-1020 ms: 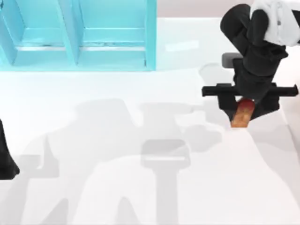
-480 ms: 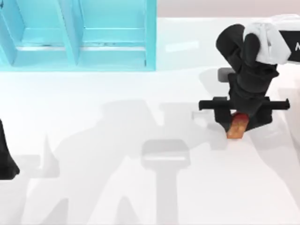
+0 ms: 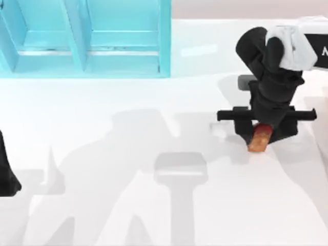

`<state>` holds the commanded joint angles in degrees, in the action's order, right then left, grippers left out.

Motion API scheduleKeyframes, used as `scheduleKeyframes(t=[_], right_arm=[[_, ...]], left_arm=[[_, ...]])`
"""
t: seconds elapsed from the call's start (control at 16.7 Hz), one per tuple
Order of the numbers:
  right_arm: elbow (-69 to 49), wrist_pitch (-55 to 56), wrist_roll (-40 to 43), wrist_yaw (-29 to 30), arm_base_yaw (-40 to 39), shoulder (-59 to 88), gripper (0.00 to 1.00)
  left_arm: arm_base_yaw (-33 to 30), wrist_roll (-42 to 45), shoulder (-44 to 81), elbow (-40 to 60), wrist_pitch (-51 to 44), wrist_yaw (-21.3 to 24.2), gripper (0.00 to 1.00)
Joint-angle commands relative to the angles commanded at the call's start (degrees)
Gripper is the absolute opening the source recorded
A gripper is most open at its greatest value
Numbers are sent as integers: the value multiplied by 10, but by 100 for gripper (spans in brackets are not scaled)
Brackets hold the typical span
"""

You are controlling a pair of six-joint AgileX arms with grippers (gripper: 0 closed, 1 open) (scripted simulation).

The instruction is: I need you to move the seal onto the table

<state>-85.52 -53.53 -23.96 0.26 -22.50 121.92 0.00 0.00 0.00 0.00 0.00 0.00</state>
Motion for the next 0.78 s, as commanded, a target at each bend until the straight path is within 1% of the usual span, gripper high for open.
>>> scheduleKeyframes(t=[0.42,0.48,0.78], right_arm=[[0,0,0,0,0,0,98],[0,0,0,0,0,0,100],[0,0,0,0,0,0,100]], left_arm=[[0,0,0,0,0,0,100],[0,0,0,0,0,0,100],[0,0,0,0,0,0,100]])
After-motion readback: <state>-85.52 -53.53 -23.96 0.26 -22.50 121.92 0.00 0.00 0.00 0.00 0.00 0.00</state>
